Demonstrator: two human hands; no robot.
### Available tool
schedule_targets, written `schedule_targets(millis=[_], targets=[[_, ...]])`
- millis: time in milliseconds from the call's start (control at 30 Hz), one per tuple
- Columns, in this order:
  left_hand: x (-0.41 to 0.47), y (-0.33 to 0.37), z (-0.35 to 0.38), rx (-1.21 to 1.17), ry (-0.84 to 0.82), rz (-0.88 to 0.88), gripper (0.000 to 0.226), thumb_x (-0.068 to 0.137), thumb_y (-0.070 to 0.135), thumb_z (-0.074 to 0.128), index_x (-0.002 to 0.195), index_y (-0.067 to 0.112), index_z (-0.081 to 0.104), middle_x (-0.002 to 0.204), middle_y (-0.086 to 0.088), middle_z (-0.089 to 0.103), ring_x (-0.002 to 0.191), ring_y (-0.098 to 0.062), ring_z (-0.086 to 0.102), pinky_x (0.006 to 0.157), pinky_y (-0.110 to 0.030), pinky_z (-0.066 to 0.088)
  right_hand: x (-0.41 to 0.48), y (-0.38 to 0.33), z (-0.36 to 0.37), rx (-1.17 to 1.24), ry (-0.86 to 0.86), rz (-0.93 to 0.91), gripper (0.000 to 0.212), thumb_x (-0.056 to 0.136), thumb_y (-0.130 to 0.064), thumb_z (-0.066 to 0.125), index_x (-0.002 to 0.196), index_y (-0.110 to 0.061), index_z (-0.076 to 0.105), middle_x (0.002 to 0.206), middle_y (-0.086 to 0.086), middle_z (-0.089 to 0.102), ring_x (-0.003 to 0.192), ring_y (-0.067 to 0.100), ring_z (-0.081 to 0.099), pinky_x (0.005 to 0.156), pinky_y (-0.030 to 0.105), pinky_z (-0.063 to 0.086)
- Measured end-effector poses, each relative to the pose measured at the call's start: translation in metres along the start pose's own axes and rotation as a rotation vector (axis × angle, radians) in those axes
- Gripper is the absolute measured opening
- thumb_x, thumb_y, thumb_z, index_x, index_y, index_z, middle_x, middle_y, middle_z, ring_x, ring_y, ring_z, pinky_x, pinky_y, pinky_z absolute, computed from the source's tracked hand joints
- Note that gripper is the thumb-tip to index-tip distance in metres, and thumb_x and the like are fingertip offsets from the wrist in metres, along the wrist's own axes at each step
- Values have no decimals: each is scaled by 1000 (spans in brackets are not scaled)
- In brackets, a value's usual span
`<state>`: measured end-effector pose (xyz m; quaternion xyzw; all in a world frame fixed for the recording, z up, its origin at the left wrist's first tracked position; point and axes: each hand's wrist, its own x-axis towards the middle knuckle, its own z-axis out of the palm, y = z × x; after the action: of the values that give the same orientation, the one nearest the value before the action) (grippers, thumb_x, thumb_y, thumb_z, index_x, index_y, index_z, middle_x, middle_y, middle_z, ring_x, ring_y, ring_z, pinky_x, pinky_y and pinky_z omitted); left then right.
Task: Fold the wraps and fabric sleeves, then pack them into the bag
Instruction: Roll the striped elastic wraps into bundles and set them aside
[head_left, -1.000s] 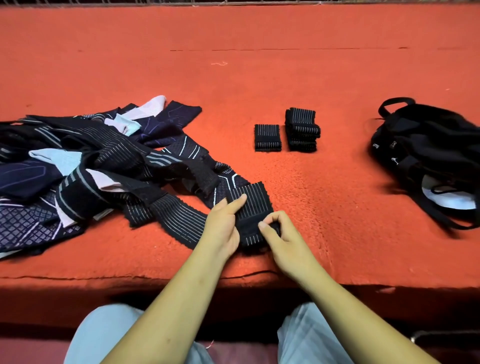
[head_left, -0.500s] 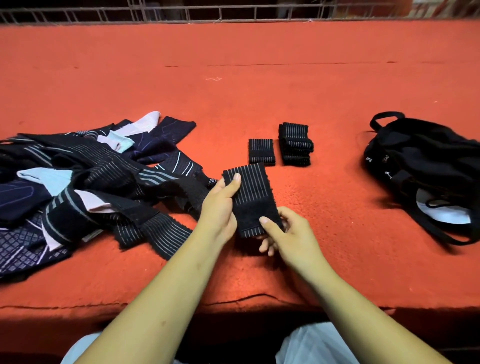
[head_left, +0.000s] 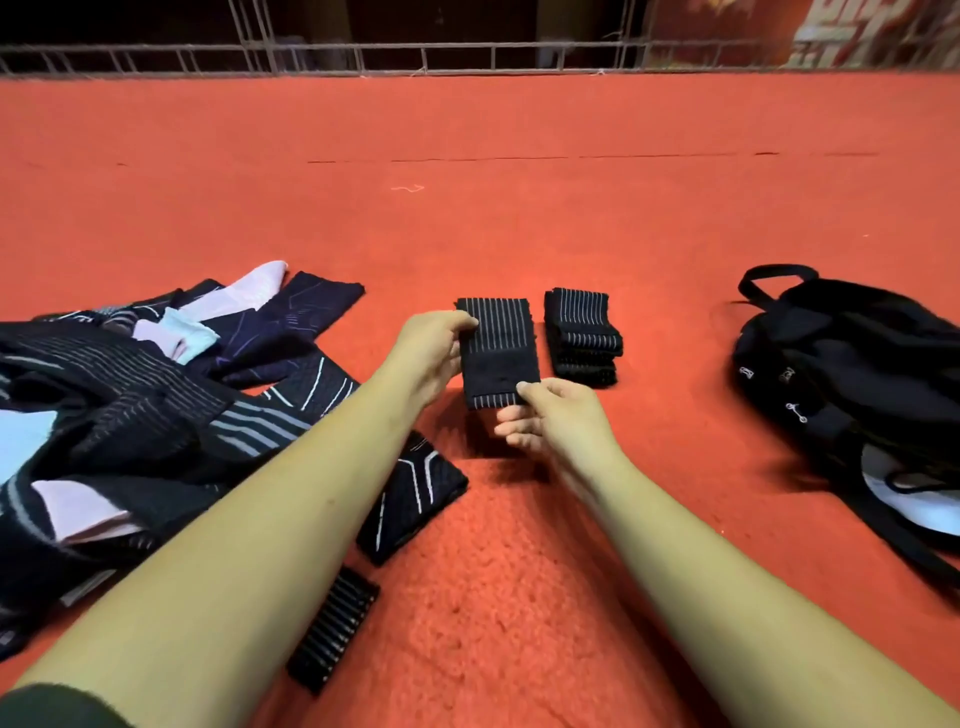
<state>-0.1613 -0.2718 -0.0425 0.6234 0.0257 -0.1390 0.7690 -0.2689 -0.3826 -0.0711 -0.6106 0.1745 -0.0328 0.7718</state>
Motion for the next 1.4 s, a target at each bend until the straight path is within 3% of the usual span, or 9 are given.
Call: schedule_targets(millis=[267, 367, 467, 567, 700, 867, 1033, 1167, 1400], targets=[[90, -18, 17, 243, 52, 63, 26, 91, -7, 60, 81, 16, 55, 79, -3, 60, 67, -12, 57, 56, -21, 47, 86, 13, -1, 14, 187, -54, 13, 101, -9, 51, 108, -5, 41, 65, 15, 63, 41, 15, 63, 38, 21, 48], [109, -33, 19, 292, 81, 41, 15, 92, 1, 63, 99, 14, 59, 89, -4, 65, 67, -15, 60, 50, -20, 46, 103, 28, 1, 0, 257, -50, 16, 100, -9, 52, 110, 0, 44, 67, 14, 64, 39, 12, 61, 36, 21, 45], [122, -53, 15, 404, 107, 53, 29, 89, 3, 69, 116, 10, 61, 104, -7, 68, 84, -20, 64, 69, -29, 51, 114, 40, 2, -28, 320, -61, 20, 99, -9, 53, 114, 4, 49, 66, 11, 64, 37, 11, 59, 36, 22, 45], [127, -64, 12, 494, 120, 72, 29, 86, 1, 71, 113, 8, 63, 99, -7, 65, 89, -18, 60, 78, -29, 48, 118, 45, 1, -43, 345, -66, 15, 99, -12, 53, 107, 1, 49, 68, 12, 64, 38, 14, 59, 36, 26, 47], [120, -55, 8, 479, 120, 37, 13, 90, 3, 66, 96, 11, 59, 89, -14, 61, 74, -21, 58, 69, -32, 49, 111, 41, -1, -47, 349, -67, 14, 99, -10, 53, 105, 2, 54, 71, 10, 64, 40, 12, 59, 37, 26, 47], [81, -19, -26, 470, 91, 26, 23, 95, 5, 55, 76, 18, 53, 86, -9, 58, 65, -16, 54, 59, -24, 43, 82, 27, -3, -93, 345, -20, 16, 90, -1, 43, 81, -5, 55, 68, 8, 63, 48, 16, 58, 49, 29, 49], [16, 34, -77, 541, 78, 92, 7, 98, 11, 53, 95, 14, 58, 89, -2, 65, 68, -11, 62, 57, -18, 48, 36, 6, 37, -138, 134, 87, 20, 92, -4, 41, 75, -10, 50, 67, 8, 58, 50, 18, 55, 45, 25, 45], [-42, 66, -122, 695, 5, 194, 16, 97, 6, 53, 87, 16, 59, 83, -4, 66, 65, -11, 59, 54, -15, 45, -9, -2, 81, -269, -115, 86, 20, 90, -1, 49, 74, -12, 48, 69, 9, 55, 52, 17, 54, 50, 26, 43], [-129, 60, -198, 1170, -60, 348, 8, 88, 13, 68, 89, 21, 70, 86, 9, 71, 79, -5, 63, 80, -24, 48, -59, 20, 131, -860, -466, -125, 22, 78, -11, 77, 96, -8, 66, 81, 5, 61, 71, 14, 57, 57, 20, 46]])
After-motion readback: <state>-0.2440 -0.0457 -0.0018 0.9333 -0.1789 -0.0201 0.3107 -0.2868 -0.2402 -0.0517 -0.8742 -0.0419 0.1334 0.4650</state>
